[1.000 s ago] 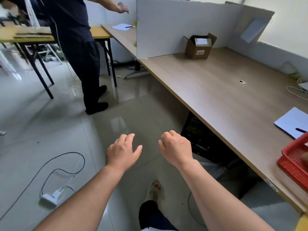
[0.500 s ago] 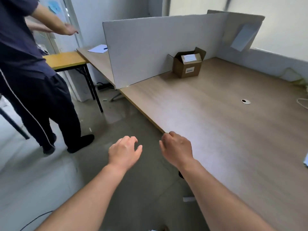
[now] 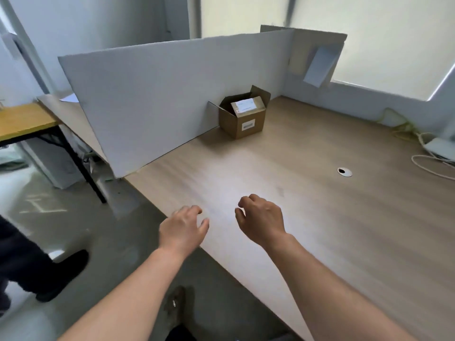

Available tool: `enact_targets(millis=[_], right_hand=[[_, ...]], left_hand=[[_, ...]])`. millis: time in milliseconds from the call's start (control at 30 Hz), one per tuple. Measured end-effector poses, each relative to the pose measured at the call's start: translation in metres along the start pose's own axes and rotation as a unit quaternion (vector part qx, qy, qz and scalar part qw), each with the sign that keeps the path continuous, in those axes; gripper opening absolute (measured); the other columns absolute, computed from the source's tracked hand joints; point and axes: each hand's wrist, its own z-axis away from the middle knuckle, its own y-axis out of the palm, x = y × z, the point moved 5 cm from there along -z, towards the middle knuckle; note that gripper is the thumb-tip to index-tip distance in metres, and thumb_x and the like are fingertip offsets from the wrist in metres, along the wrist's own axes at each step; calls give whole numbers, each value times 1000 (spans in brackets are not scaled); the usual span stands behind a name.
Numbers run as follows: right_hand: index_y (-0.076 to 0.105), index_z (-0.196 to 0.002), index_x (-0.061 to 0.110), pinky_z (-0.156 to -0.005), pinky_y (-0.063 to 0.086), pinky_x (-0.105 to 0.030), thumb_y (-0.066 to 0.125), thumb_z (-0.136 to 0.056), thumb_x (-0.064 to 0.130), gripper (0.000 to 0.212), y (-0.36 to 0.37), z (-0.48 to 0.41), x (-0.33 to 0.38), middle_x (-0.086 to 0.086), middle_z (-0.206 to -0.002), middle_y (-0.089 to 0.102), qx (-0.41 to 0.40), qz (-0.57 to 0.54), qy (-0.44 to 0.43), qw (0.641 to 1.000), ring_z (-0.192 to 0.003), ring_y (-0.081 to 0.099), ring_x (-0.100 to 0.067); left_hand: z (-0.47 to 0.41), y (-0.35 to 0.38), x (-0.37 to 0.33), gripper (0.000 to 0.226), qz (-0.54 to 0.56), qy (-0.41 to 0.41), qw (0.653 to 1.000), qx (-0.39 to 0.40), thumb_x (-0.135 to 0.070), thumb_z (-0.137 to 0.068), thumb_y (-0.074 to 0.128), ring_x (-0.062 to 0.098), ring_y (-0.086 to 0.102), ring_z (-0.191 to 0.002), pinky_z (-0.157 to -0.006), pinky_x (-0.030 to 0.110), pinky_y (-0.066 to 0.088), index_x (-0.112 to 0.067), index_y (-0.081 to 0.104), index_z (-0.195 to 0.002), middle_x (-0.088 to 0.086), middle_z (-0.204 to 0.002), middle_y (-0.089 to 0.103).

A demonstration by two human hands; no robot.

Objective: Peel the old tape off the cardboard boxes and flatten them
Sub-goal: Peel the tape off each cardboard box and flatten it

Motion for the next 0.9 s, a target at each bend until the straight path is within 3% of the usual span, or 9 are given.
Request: enact_targets(millis=[433,733,900], right_hand=[[61,-105,15,-70,41,-31,39,-95,31,29,29,-215,-27,-2,-101,62,-29,29,139,989,-87,58,-28],[60,-108,14,-69,39,-31,39,-95,30,29,72,-329,-39,-4,-106,60,3,34,196,980,-89,58,-31],[60,-105,14,-65,34,-31,38,-95,29,28,95,-359,-46,-4,-103,60,23,41,201,979,-88,57,-30]], left_hand=[[-286,8,2,40,33,148,988,7,-39,-91,55,21,51,-114,-70,32,38,-23,54,-127,-1,-118,59],[-436,26,-1,61,28,227,973,20,-31,-89,61,29,44,-122,-93,39,37,-14,41,-143,8,-135,47],[-512,42,-12,63,20,250,968,23,-21,-87,62,29,29,-136,-107,40,24,-12,37,-144,11,-150,34]])
